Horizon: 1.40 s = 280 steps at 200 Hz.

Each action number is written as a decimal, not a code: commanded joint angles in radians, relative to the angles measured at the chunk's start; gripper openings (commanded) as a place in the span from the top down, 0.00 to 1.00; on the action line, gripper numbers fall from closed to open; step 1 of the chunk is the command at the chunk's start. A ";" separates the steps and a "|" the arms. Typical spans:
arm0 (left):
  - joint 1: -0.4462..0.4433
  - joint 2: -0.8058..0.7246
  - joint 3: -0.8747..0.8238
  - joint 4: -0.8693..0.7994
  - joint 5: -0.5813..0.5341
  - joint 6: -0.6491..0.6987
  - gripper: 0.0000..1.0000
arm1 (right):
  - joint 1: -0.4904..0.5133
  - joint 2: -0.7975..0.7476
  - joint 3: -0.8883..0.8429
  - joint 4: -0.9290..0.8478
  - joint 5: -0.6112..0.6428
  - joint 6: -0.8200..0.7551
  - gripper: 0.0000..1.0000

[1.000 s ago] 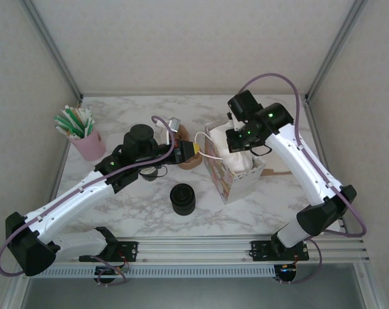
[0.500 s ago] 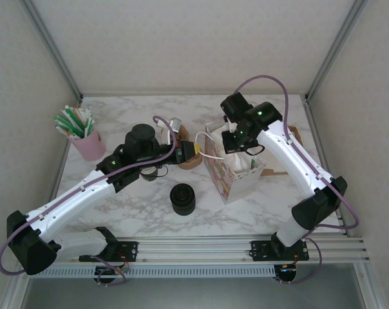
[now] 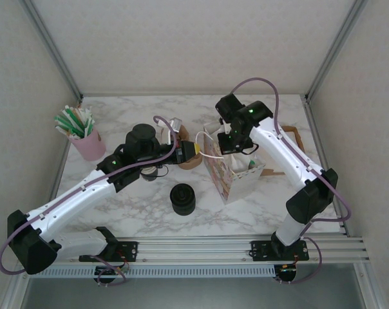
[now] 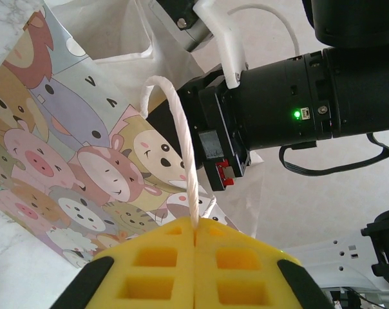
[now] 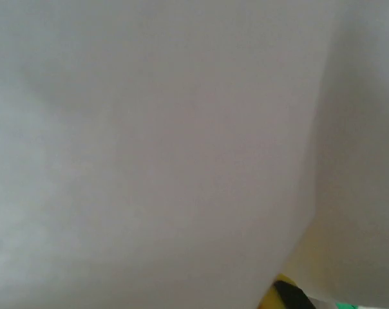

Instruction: Pack the takeout coffee

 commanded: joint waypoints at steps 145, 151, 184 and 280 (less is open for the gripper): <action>0.000 0.024 0.049 -0.020 -0.039 0.038 0.91 | 0.007 -0.051 0.140 -0.043 0.043 0.059 0.70; -0.001 0.024 0.050 -0.022 -0.039 0.038 0.91 | 0.007 -0.055 0.145 -0.039 0.043 0.061 0.70; 0.000 0.025 0.051 -0.028 -0.042 0.042 0.91 | 0.005 -0.065 0.165 -0.008 0.074 0.069 0.66; 0.001 0.033 0.059 -0.039 -0.069 0.055 0.90 | 0.003 0.024 0.226 0.025 0.061 0.063 0.65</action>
